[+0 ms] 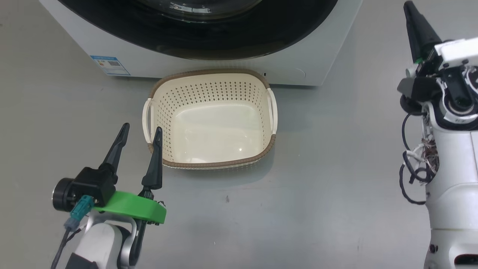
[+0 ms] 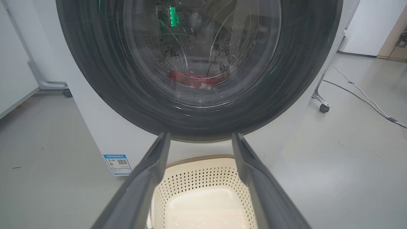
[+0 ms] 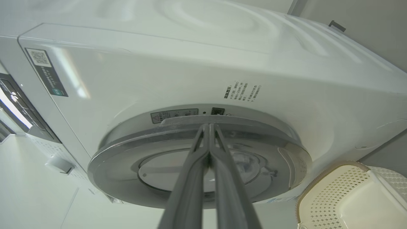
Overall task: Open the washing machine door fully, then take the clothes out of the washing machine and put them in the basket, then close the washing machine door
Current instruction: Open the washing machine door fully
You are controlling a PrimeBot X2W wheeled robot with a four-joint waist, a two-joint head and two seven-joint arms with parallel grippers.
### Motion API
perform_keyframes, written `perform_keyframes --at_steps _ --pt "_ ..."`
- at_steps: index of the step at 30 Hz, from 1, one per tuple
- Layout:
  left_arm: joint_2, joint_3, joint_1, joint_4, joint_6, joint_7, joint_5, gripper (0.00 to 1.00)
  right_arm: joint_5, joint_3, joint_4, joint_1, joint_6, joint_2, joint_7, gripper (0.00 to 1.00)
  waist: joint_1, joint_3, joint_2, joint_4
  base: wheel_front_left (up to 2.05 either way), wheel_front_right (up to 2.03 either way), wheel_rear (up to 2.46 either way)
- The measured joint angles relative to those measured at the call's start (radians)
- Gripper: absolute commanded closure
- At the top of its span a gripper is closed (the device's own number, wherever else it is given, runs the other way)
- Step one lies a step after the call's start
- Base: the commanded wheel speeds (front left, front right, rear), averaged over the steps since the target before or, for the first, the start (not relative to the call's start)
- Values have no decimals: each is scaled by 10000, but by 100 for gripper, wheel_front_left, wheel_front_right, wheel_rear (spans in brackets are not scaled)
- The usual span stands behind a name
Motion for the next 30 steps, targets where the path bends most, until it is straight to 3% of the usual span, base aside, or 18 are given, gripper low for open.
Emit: perform_keyframes --at_steps 12,22,30 --pt "-69 -79 -613 52 -159 -88 40 0 182 263 596 -2269 -616 -506 1095 100 0 924 0 349 0 0 0" --pt "-215 -226 -925 360 -322 -102 94 0 -130 731 1356 -3566 -859 -1045 1691 100 0 1368 0 729 0 0 0" --pt "-324 -222 -1072 546 -403 -188 92 0 -165 1030 1774 -4422 -874 -1047 2092 100 0 1602 0 955 0 0 0"
